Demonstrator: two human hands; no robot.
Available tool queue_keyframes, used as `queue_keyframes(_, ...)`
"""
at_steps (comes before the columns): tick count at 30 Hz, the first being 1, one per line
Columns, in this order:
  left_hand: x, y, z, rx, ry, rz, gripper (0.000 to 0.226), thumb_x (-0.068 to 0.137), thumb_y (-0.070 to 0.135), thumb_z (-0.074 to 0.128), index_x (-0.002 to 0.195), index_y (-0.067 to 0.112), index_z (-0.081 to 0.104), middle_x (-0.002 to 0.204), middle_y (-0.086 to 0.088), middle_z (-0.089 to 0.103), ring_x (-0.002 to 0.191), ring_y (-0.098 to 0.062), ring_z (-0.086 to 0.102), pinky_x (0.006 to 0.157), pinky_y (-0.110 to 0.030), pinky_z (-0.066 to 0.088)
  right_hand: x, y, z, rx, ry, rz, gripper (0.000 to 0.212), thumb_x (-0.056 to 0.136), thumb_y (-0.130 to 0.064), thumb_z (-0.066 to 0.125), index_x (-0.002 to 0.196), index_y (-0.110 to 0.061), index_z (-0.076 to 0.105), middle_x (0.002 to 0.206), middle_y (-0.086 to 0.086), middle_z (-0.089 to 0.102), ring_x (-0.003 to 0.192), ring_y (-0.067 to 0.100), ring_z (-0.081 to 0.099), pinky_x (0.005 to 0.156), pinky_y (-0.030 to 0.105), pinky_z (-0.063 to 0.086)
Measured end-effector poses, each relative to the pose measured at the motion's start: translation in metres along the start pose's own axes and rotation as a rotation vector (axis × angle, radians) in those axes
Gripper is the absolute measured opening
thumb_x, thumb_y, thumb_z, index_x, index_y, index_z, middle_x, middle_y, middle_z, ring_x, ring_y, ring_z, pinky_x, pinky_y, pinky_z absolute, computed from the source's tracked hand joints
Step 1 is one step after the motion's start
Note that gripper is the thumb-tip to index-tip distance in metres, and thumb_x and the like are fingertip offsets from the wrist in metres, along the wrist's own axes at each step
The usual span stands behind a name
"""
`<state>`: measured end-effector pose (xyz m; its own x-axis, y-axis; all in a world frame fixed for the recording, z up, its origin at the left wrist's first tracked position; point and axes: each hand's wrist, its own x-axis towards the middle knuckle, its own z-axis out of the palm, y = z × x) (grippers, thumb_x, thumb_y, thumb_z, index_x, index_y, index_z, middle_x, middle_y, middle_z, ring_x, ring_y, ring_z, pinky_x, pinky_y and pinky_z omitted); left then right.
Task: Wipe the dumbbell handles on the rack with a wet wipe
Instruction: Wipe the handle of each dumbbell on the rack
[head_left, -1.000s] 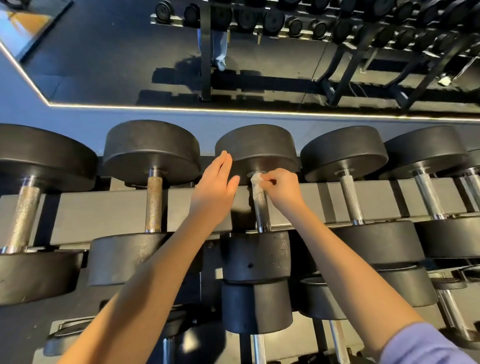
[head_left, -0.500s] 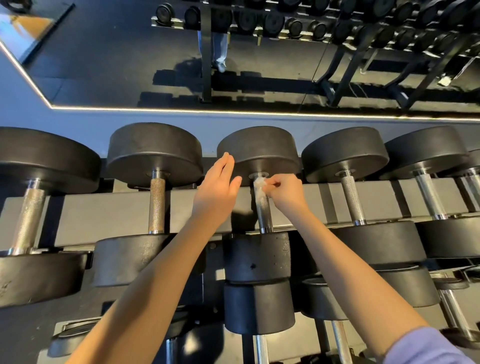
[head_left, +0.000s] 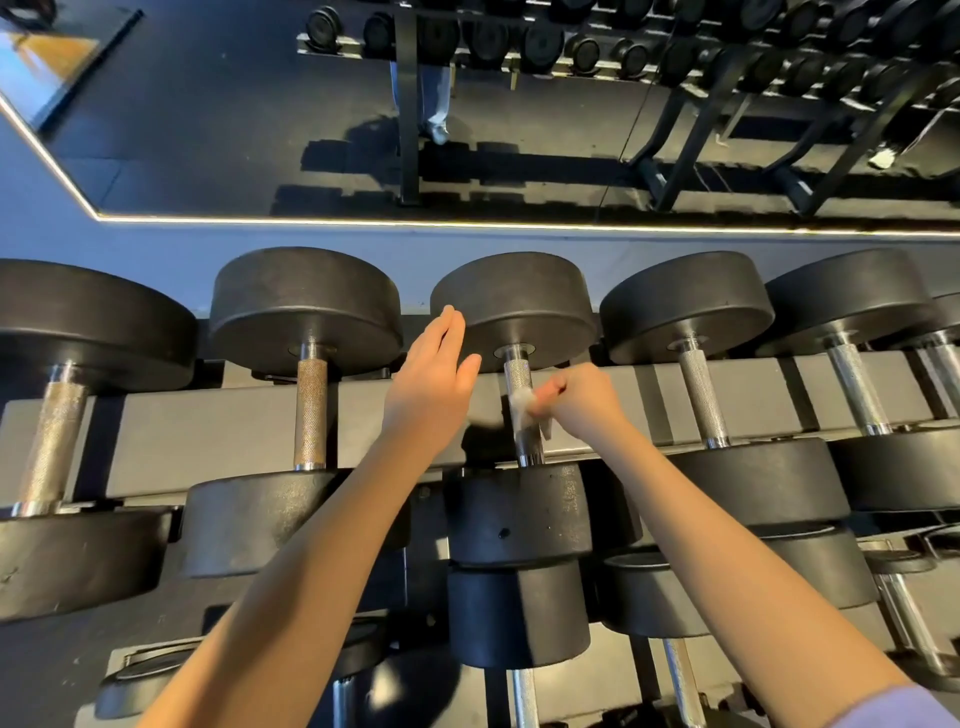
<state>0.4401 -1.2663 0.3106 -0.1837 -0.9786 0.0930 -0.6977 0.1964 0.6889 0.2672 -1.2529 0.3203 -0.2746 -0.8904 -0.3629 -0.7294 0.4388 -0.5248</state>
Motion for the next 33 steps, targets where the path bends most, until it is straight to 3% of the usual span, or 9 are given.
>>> queue_keyframes(4, -0.001, 0.000, 0.002, 0.003, 0.013, -0.005, 0.053, 0.103, 0.030, 0.033, 0.152, 0.021, 0.016, 0.159, 0.008, 0.015, 0.144, -0.009, 0.014, 0.106, -0.018, 0.014, -0.004, 0.001, 0.000, 0.046, -0.027, -0.011, 0.026, 0.075, -0.015, 0.075, 0.054, -0.010, 0.061, 0.066, 0.008, 0.059, 0.067, 0.022, 0.056, 0.064, 0.029, 0.048)
queue_keyframes(7, -0.001, 0.001, 0.001, 0.019, 0.001, -0.001, 0.053, 0.103, 0.032, 0.032, 0.152, 0.021, 0.015, 0.159, 0.007, 0.014, 0.144, -0.010, 0.015, 0.108, -0.021, 0.017, -0.004, -0.007, 0.001, 0.191, 0.093, -0.044, 0.006, 0.076, -0.008, 0.074, 0.074, -0.004, 0.071, 0.080, 0.008, 0.066, 0.076, 0.019, 0.060, 0.067, 0.027, 0.048)
queue_keyframes(11, -0.001, 0.001, 0.001, 0.013, -0.010, 0.004, 0.053, 0.103, 0.032, 0.032, 0.152, 0.020, 0.015, 0.159, 0.006, 0.014, 0.144, -0.010, 0.014, 0.109, -0.021, 0.017, -0.009, -0.008, 0.000, -0.036, -0.116, -0.022, 0.025, 0.075, -0.011, 0.071, 0.052, -0.019, 0.070, 0.064, -0.002, 0.066, 0.062, 0.013, 0.059, 0.058, 0.018, 0.050)
queue_keyframes(13, -0.001, 0.001, 0.001, 0.007, -0.012, 0.001, 0.053, 0.103, 0.032, 0.031, 0.152, 0.020, 0.015, 0.159, 0.006, 0.014, 0.145, -0.010, 0.014, 0.110, -0.022, 0.016, -0.013, -0.006, 0.007, -0.195, -0.200, -0.040, 0.005, 0.073, -0.017, 0.078, 0.077, -0.014, 0.078, 0.085, 0.005, 0.073, 0.079, 0.018, 0.067, 0.076, 0.026, 0.055)
queue_keyframes(15, -0.002, 0.001, 0.000, 0.005, -0.015, 0.001, 0.053, 0.103, 0.032, 0.031, 0.152, 0.020, 0.014, 0.159, 0.006, 0.013, 0.145, -0.011, 0.014, 0.111, -0.023, 0.017, -0.011, -0.007, 0.013, -0.231, -0.163, -0.012, 0.022, 0.072, -0.017, 0.077, 0.093, -0.009, 0.075, 0.096, 0.008, 0.072, 0.086, 0.019, 0.067, 0.081, 0.029, 0.055)
queue_keyframes(22, 0.000, 0.001, -0.002, 0.019, -0.034, -0.009, 0.054, 0.103, 0.034, 0.030, 0.153, 0.022, 0.012, 0.159, 0.008, 0.012, 0.145, -0.012, 0.015, 0.112, -0.028, 0.022, -0.012, -0.018, 0.004, -0.150, -0.097, 0.020, 0.019, 0.074, -0.025, 0.075, 0.058, -0.016, 0.069, 0.064, -0.002, 0.062, 0.063, 0.011, 0.057, 0.054, 0.015, 0.044)
queue_keyframes(24, 0.000, 0.000, -0.002, 0.018, -0.038, -0.007, 0.054, 0.103, 0.035, 0.030, 0.153, 0.022, 0.012, 0.159, 0.008, 0.012, 0.145, -0.012, 0.015, 0.112, -0.030, 0.022, -0.016, -0.010, 0.004, -0.192, -0.106, -0.008, 0.013, 0.074, -0.023, 0.075, 0.069, -0.010, 0.073, 0.075, 0.004, 0.069, 0.074, 0.017, 0.065, 0.068, 0.023, 0.054)
queue_keyframes(26, -0.001, -0.001, -0.002, 0.017, -0.038, -0.006, 0.054, 0.103, 0.035, 0.030, 0.153, 0.022, 0.012, 0.159, 0.008, 0.012, 0.145, -0.012, 0.015, 0.113, -0.030, 0.022, -0.017, -0.004, 0.006, -0.271, -0.185, 0.013, 0.032, 0.070, -0.028, 0.080, 0.092, -0.006, 0.074, 0.093, 0.010, 0.070, 0.091, 0.025, 0.065, 0.085, 0.035, 0.054)
queue_keyframes(33, 0.000, -0.002, 0.001, 0.011, -0.027, 0.001, 0.054, 0.103, 0.034, 0.031, 0.152, 0.022, 0.013, 0.159, 0.008, 0.012, 0.145, -0.011, 0.015, 0.112, -0.028, 0.021, -0.006, -0.007, 0.008, -0.078, 0.074, -0.007, 0.013, 0.082, -0.005, 0.062, 0.082, 0.003, 0.072, 0.084, 0.016, 0.070, 0.084, 0.029, 0.065, 0.076, 0.037, 0.055)
